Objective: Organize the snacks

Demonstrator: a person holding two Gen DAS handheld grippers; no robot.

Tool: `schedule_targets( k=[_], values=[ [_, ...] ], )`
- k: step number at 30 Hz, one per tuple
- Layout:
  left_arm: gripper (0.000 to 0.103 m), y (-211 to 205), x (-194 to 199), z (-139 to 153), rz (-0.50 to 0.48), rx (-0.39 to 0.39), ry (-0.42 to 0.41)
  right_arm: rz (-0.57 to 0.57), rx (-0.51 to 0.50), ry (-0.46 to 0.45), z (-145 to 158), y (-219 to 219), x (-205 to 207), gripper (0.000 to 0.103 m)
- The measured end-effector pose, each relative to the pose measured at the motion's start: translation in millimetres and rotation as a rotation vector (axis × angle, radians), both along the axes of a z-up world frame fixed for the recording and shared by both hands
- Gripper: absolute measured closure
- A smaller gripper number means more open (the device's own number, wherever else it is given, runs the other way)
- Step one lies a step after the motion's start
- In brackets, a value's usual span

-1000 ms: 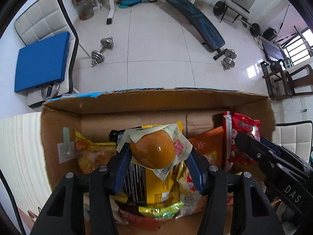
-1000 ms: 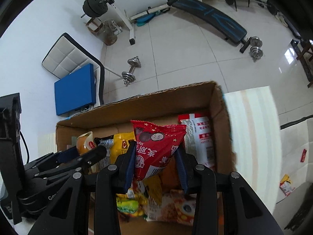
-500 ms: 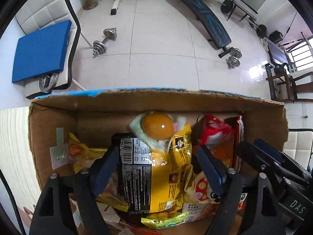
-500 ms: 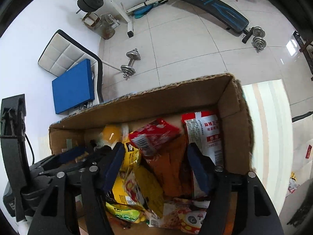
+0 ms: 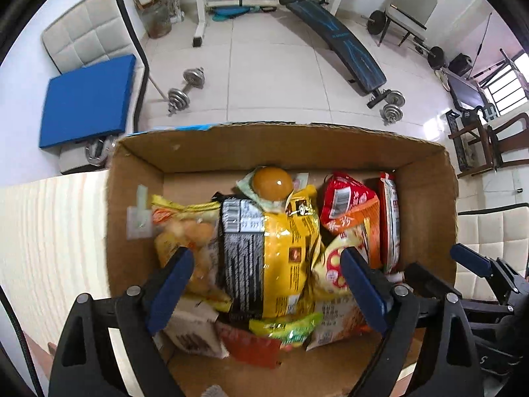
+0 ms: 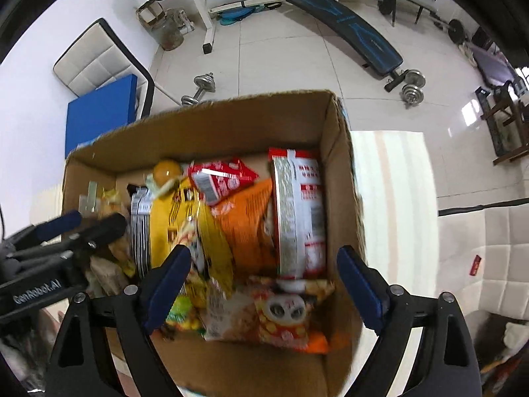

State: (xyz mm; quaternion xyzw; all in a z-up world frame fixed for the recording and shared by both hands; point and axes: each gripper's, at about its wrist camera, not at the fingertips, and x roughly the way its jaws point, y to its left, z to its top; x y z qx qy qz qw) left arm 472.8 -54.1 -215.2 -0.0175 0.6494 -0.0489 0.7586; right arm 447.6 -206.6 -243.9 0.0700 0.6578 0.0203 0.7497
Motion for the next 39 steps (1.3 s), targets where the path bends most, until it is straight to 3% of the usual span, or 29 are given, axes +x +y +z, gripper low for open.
schedule_targets(
  k=[8,17,24,39],
  values=[
    [0.012,6,-46,55,0.026,0.025,-0.167,0.018,-0.016,-0.111,56,8,-51,0.009],
    [0.012,12,-134,111,0.033,0.035,-0.334,0.029,-0.024,-0.232,116,19,-129,0.009],
    [0.012,15,-201,137,0.046,0.029,-0.368,0.029,-0.017,-0.291,150,16,-194,0.009],
    [0.012,17,-298,190,0.041,0.036,-0.413,0.013,0.019,-0.372,224,12,-305,0.009]
  ],
)
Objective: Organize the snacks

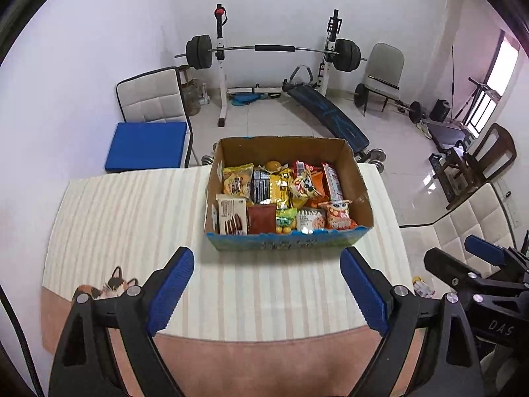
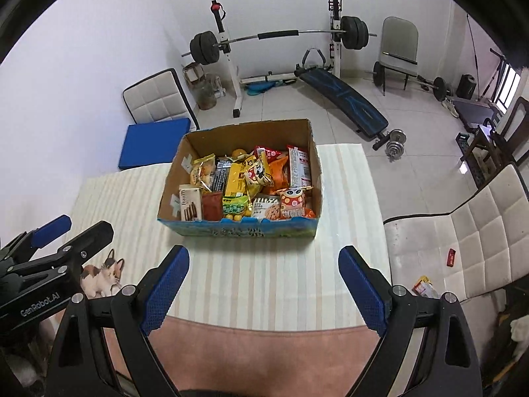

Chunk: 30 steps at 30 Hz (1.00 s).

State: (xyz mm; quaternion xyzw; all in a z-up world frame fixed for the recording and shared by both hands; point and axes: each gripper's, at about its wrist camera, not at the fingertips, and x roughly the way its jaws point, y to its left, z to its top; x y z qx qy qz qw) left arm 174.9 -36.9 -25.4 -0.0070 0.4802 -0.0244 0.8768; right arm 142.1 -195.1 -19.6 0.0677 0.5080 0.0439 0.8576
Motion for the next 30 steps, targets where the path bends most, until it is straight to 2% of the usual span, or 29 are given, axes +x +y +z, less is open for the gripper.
schedule_targets(
  k=[6,7,10,15,23,30],
  values=[
    [0.012,4,-19,12,0.003,-0.004,-0.012,-0.018,-0.001,-0.027,24,-4,-35,0.009],
    [0.012,4,-22,14,0.003,-0.003,-0.018,-0.019,-0.002,-0.031,26,-4,-39,0.006],
    [0.001,5,-30,18,0.001,-0.016,-0.028,-0.008,-0.022,-0.044,35,1,-53,0.004],
    [0.001,9,-41,28,0.013,-0.038,-0.066,0.006,-0.041,-0.061,44,9,-67,0.003],
    [0.001,12,-54,32,0.024,-0.036,-0.075,-0.018,-0.068,-0.064,46,5,-73,0.002],
    [0.001,11,-46,22,0.042,-0.001,-0.083,-0.047,-0.111,-0.115,45,4,-64,0.002]
  ],
)
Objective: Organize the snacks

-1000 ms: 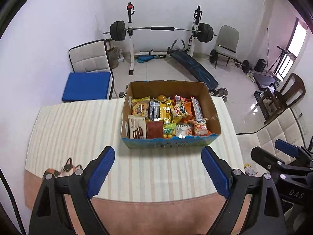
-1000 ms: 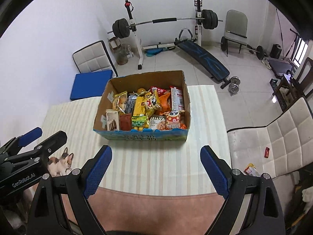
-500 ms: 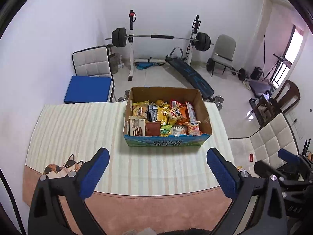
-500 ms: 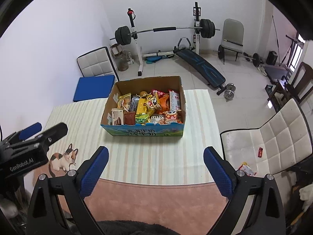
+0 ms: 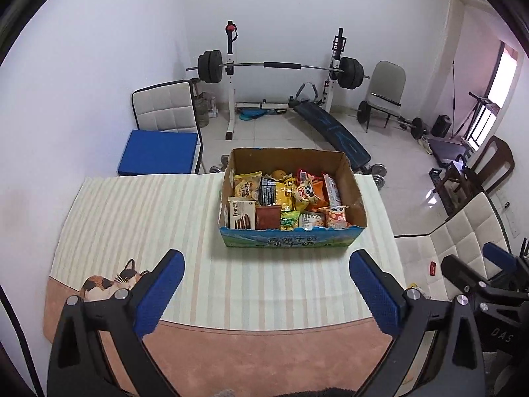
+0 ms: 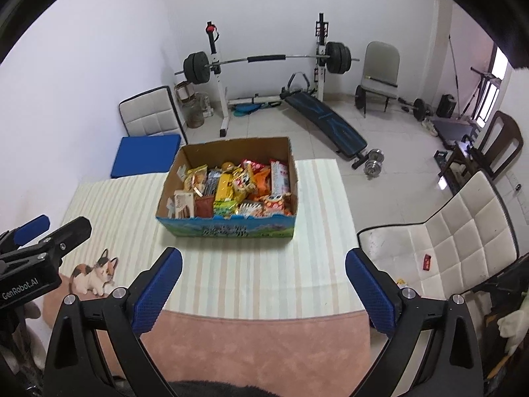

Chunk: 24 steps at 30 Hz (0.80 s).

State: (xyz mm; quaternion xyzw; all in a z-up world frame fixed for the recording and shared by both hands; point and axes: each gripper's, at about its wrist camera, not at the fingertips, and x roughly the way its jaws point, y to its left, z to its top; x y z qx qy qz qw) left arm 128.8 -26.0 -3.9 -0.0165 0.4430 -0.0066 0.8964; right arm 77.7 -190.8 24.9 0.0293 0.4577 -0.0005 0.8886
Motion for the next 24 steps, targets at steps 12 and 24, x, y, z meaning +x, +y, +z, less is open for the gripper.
schedule_targets(
  k=[12,24],
  values=[
    [0.001,3,43,-28,0.034,0.044,-0.020,-0.053,-0.023,-0.032,-22,-6,49,0.001],
    [0.001,4,70,-53,0.044,0.054,0.003,-0.064,-0.056,-0.018,-46,-8,87,0.001]
  ],
)
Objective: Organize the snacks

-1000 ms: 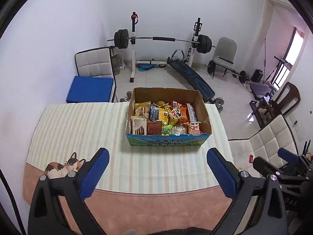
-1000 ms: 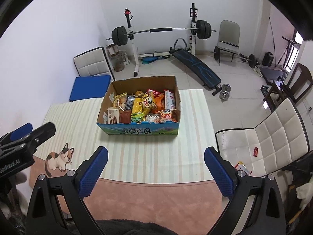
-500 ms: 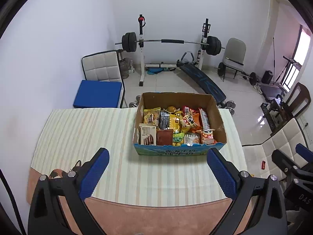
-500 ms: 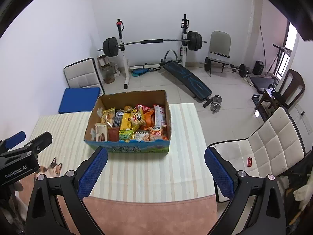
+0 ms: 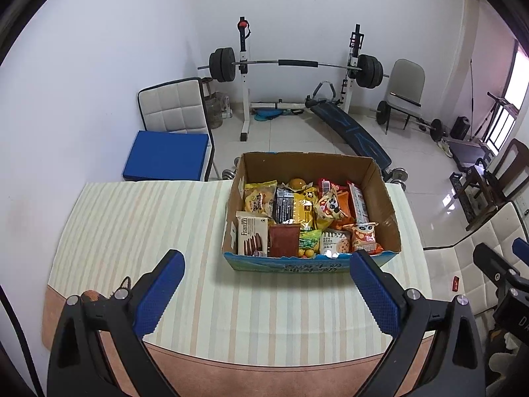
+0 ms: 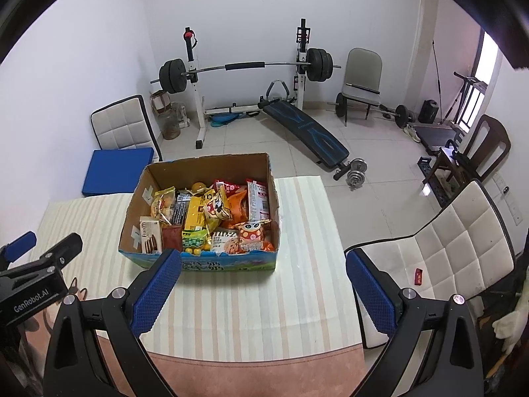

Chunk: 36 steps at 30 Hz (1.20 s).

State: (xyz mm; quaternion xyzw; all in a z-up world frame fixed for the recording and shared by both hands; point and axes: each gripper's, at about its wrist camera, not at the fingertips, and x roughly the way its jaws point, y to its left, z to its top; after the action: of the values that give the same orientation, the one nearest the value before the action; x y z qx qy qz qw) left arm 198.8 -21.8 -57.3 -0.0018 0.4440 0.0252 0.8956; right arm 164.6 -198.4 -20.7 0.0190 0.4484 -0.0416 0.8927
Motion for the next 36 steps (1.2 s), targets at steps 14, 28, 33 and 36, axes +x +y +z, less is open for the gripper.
schedule_targets(
  k=[14,28,33,36],
  values=[
    [0.001,1,7,-1,-0.005,-0.008,0.011,0.009,-0.006,0.000,-3,5,11,0.001],
    [0.001,-3,5,3,-0.032,-0.004,0.004,0.017,-0.003,-0.003,-6,5,13,0.001],
    [0.001,-4,4,3,-0.037,-0.003,0.005,0.017,-0.001,-0.001,-12,6,12,0.001],
    [0.001,-5,3,4,-0.040,-0.003,0.003,0.017,0.002,-0.003,-13,6,11,0.001]
  ],
)
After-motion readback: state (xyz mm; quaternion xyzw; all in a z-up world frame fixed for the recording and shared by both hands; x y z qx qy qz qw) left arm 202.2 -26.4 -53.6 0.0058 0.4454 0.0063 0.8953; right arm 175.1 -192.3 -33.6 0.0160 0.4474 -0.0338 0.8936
